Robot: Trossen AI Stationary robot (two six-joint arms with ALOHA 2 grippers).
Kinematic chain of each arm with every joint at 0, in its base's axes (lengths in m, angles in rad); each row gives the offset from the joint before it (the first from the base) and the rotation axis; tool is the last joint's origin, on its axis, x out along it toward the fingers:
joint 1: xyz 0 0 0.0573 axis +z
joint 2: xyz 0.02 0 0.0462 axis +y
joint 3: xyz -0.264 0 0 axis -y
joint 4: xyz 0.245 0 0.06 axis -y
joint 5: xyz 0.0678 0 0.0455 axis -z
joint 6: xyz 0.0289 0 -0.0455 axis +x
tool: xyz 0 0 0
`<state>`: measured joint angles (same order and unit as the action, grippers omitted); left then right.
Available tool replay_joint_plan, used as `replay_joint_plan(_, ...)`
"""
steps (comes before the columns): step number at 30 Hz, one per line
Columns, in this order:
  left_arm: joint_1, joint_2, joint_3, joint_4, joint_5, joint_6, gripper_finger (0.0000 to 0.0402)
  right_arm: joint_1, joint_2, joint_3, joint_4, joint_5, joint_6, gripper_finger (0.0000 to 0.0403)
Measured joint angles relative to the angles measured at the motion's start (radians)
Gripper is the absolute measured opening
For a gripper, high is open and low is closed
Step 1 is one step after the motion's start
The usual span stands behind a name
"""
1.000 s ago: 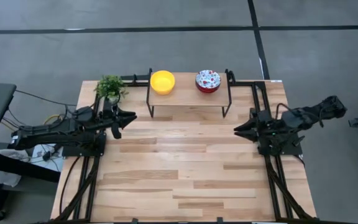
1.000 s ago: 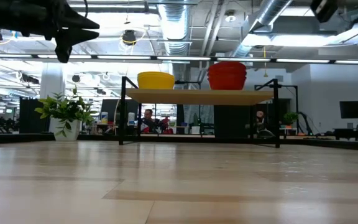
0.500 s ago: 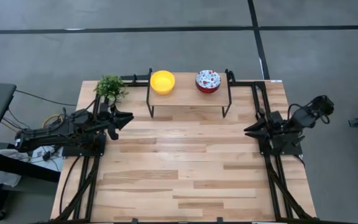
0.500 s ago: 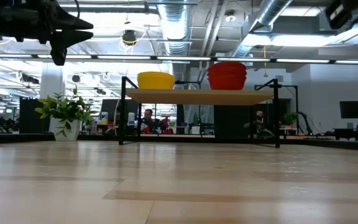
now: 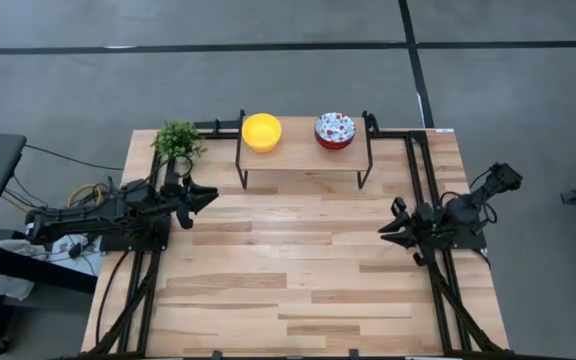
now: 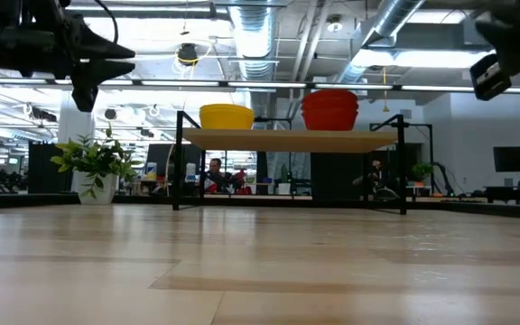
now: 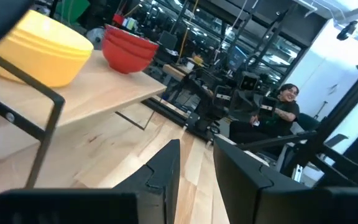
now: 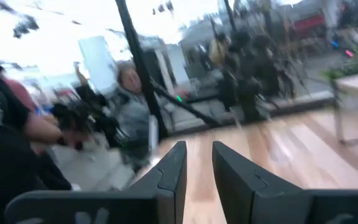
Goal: Pick & Place Mini bowls
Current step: Return to Home Position
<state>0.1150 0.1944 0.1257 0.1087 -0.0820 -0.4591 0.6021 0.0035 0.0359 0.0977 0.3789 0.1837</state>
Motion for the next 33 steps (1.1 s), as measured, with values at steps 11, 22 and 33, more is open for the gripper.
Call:
replay_joint_plan(11, -0.011, -0.001, -0.121, 0.173, 0.005, -0.017, 0.0097, -0.002, -0.001, -0.028, 0.053, -0.012, -0.035, 0.0067)
replay_joint_plan(22, -0.010, 0.001, -0.121, 0.180, 0.047, -0.008, 0.0097, -0.002, -0.001, -0.028, 0.056, 0.006, -0.035, 0.0067)
replay_joint_plan(33, -0.010, 0.002, -0.120, 0.158, 0.281, 0.037, 0.0097, -0.002, -0.001, -0.029, 0.040, 0.041, -0.054, 0.0067)
